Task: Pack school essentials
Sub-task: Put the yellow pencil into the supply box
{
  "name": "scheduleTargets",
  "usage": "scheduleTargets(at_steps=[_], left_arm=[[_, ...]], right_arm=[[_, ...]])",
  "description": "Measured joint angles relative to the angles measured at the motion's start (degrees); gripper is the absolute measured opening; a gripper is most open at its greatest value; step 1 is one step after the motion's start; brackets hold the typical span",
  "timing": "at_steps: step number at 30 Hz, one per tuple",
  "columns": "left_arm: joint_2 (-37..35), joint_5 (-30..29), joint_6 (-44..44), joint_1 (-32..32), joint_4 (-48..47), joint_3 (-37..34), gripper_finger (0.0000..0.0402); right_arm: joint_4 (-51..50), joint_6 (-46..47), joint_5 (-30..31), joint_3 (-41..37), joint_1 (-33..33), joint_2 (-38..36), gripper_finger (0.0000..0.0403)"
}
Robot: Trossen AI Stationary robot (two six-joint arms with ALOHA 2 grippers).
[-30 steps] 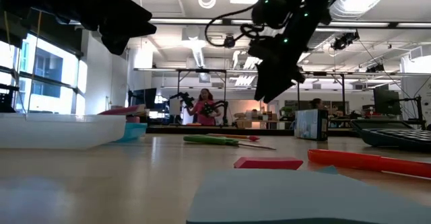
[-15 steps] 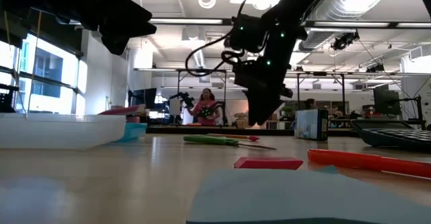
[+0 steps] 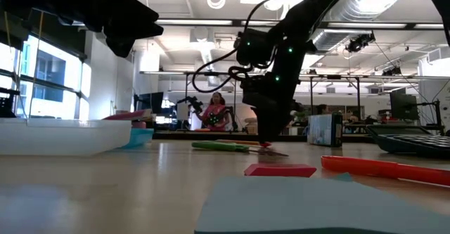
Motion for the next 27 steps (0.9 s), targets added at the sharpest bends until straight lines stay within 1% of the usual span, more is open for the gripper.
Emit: scheduleTargets(at_steps=[5,9,12,15,22,24,27], left_arm=[[0.0,0.0,0.0,0.0,0.0,0.0,0.0131],[0.0,0.0,0.0,0.0,0.0,0.0,0.0131],[0.0,0.0,0.0,0.0,0.0,0.0,0.0131],[0.0,0.0,0.0,0.0,0.0,0.0,0.0131],[0.0,0.0,0.0,0.0,-0.2,0.0,0.0131],[0.0,0.0,0.0,0.0,-0.8,0.0,0.0131],[0.0,0.0,0.0,0.0,-1.6,0.0,0.0131]], right_arm=[[-0.8,0.3,-0.7,-0.1,-0.8,0.5,0.0148],[-0.6,0.2,-2.6,0.1,-0.9,1.6,0.0125],[-0.5,0.3,-2.5,0.1,-0.8,1.8,0.0111],[-0.6,0.4,-2.4,0.2,-0.8,1.9,0.0089],[-0.7,-0.2,-2.5,0.2,-0.8,2.0,0.0025],[-0.8,-0.9,-2.5,0.2,-0.8,2.0,0.0012],[-1.0,-1.6,-2.5,0.2,-0.8,1.7,0.0006]])
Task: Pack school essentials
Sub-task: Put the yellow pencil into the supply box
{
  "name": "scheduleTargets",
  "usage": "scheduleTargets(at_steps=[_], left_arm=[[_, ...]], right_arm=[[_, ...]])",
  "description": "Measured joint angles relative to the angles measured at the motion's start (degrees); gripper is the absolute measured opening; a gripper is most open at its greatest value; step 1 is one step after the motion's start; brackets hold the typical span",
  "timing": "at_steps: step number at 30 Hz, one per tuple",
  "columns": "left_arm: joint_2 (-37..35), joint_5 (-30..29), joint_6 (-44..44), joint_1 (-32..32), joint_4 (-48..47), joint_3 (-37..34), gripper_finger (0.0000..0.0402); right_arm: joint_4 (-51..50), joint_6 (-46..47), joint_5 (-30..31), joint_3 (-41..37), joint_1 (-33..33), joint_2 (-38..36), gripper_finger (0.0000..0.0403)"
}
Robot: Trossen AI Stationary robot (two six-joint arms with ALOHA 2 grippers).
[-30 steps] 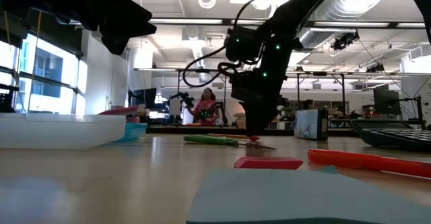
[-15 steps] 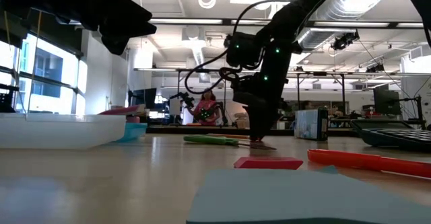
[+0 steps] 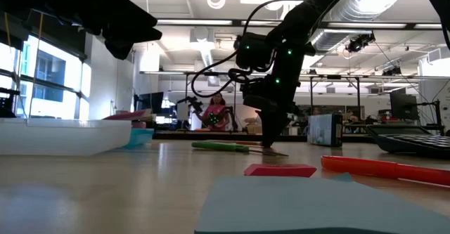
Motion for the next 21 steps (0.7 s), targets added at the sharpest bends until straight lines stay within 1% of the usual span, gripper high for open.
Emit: scheduleTargets(at_steps=[5,11,18,21], left_arm=[[0.0,0.0,-0.1,0.0,0.0,0.0,0.0131],[0.0,0.0,-1.0,0.0,-0.4,0.0,0.0131],[0.0,-0.3,-1.6,0.1,-2.6,0.0,0.0131],[0.0,-0.3,-3.2,0.6,-2.6,0.0,0.0131]], right_arm=[[-1.5,0.0,2.2,-0.3,0.5,-1.5,0.0008],[-3.1,0.3,3.2,-0.4,1.6,-4.1,0.0008],[-3.0,0.5,3.4,-0.3,5.3,-6.7,0.0008],[-2.5,0.5,3.5,-0.3,7.5,-8.7,0.0009]])
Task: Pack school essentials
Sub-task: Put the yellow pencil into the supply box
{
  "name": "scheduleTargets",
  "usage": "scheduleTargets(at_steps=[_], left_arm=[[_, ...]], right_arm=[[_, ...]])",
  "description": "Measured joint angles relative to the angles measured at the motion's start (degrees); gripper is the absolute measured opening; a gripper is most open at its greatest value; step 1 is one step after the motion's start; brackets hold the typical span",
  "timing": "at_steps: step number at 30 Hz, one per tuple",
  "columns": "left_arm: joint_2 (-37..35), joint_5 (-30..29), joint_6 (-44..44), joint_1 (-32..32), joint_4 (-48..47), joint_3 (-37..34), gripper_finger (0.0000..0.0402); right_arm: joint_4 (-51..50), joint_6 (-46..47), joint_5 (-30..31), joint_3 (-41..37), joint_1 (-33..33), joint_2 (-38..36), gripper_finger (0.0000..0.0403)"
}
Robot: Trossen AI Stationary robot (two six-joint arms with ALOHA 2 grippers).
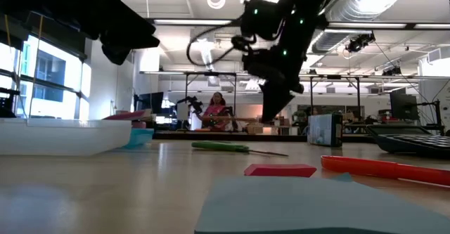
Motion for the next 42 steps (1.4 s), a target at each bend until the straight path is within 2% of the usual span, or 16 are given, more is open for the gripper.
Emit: scheduleTargets(at_steps=[7,14,25,29,34,42], left_arm=[[0.0,0.0,-3.0,1.7,-0.2,0.0,0.0131],[0.0,-1.2,-4.4,2.0,-1.6,0.0,0.0137],[2.4,-2.8,-6.9,2.0,-3.1,0.0,0.0192],[2.5,-3.0,-6.9,2.1,-3.0,0.0,0.0208],[2.5,-4.3,-4.9,2.1,-1.1,0.0,0.0219],[2.4,-3.9,1.5,2.1,11.7,0.0,0.0221]], right_arm=[[0.8,1.9,2.2,0.1,5.7,-3.8,0.0009],[2.3,3.4,2.3,0.1,9.2,-4.5,0.0009],[7.6,2.4,4.6,0.1,13.5,-4.8,0.0009],[6.7,1.8,8.6,0.1,14.2,-7.2,0.0009],[6.5,-2.6,12.2,0.1,15.7,-11.3,0.0009],[8.2,-17.3,11.8,0.1,19.0,-15.8,0.0009]])
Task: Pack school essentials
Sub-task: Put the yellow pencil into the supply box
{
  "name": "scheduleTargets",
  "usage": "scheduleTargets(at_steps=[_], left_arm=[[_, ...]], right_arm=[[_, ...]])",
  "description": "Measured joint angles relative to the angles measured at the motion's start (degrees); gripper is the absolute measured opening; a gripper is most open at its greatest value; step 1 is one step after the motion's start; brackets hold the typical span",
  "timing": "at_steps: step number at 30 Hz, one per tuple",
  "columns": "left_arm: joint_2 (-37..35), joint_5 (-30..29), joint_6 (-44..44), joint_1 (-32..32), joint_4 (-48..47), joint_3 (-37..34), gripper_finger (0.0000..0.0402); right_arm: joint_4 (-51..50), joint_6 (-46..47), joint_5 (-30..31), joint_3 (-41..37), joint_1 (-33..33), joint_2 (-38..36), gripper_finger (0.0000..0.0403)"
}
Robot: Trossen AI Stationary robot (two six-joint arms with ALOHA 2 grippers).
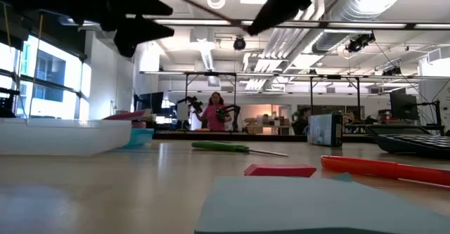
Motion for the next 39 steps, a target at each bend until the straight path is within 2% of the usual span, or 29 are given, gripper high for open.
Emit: scheduleTargets(at_steps=[5,10,15,21,26,39], left_arm=[[0.0,0.8,5.0,-0.5,5.4,0.0,0.0221],[0.0,5.9,14.3,-1.8,16.5,0.0,0.0220],[0.0,7.7,22.8,-2.9,24.4,0.0,0.0220],[0.0,11.7,25.1,-2.9,29.9,0.6,0.0219],[0.0,15.4,26.6,-2.9,30.3,3.7,0.0219],[0.0,15.7,27.9,-2.9,30.1,6.3,0.0207]], right_arm=[[4.6,-3.1,-1.6,0.0,2.1,-3.0,0.0009],[10.1,-4.3,-2.4,0.0,4.1,-5.2,0.0009],[16.2,-4.3,-8.2,0.0,4.7,-4.8,0.0009],[20.0,-6.2,-9.5,0.0,4.7,-3.7,0.0009],[26.9,-8.1,-11.9,0.0,3.9,-1.6,0.0009],[32.5,-8.5,-12.6,0.0,2.1,3.3,0.0009]])
